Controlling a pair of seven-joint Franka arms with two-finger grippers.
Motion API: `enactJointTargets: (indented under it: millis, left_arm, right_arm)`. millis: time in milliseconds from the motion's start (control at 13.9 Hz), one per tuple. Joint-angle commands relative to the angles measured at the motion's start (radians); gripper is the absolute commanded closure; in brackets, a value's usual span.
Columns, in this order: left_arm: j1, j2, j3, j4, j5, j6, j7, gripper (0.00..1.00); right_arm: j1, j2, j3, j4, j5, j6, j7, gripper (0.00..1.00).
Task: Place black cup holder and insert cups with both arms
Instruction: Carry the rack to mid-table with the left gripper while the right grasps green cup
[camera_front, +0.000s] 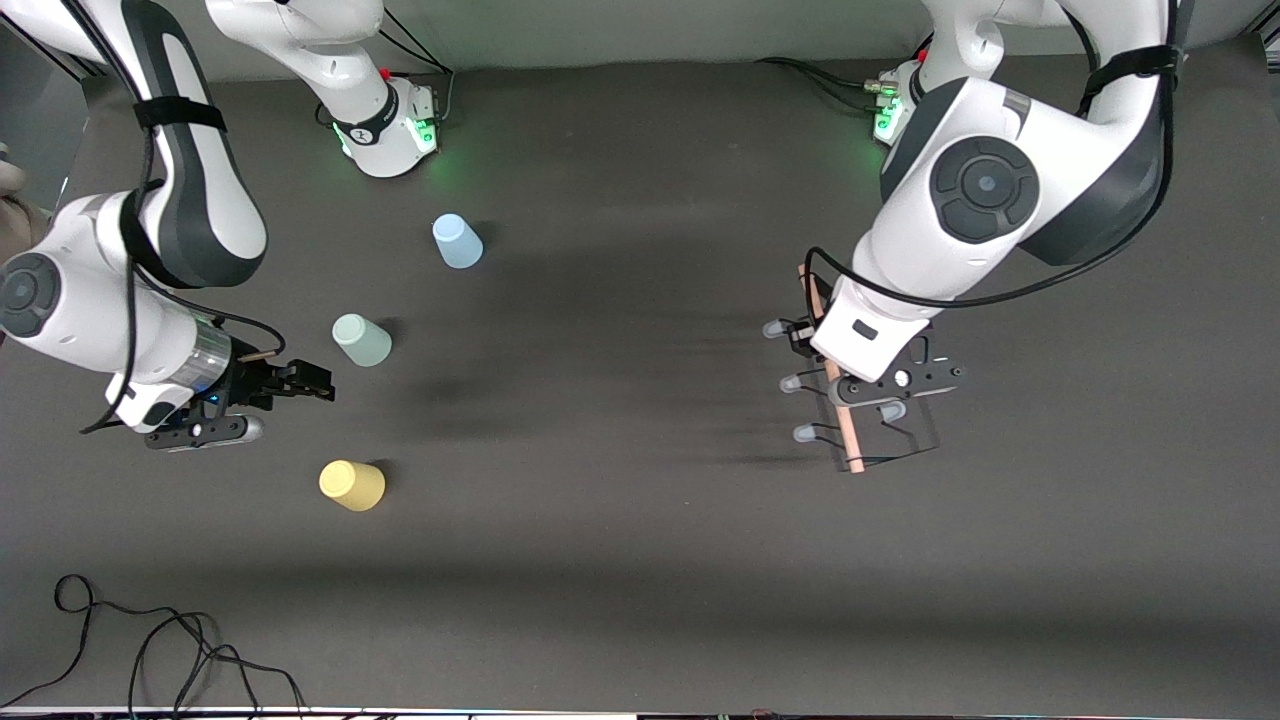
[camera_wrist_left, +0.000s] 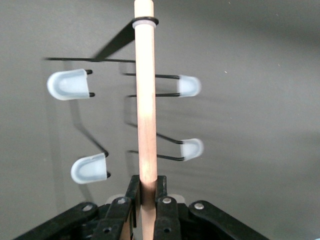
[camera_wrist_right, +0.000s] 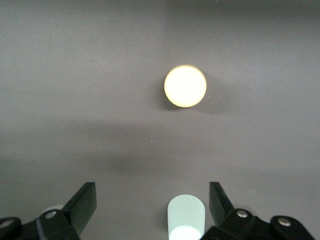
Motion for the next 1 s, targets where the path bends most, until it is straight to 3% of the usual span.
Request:
enactJointTargets:
  millis: [0,287,502,932]
  left_arm:
    - [-0.084,-0.001,0.006,0.007,-0.002,0.021,-0.092,1.00]
    - [-0.201,0.033,0.006,0.013,0.014,0.104,-0.237,1.00]
    - [-0.284,0.072,0.006,0.015,0.059,0.144,-0.333,1.00]
    - [-0.439,0.210,0.006,0.033,0.159,0.283,-0.463,1.00]
  right_arm:
    - [0.010,-0.076,-0.004,-0.234,0.006,0.200,-0.026,0.00]
    - [0.025,-0.055,-0.006,-0.321,0.006,0.230,-0.026,0.00]
    - [0.024,-0.075,-0.007,-0.362,-0.055,0.207,-0.026,0.00]
    - [0.015,-0.070,-0.035,-0.419,-0.111,0.203,-0.024,0.00]
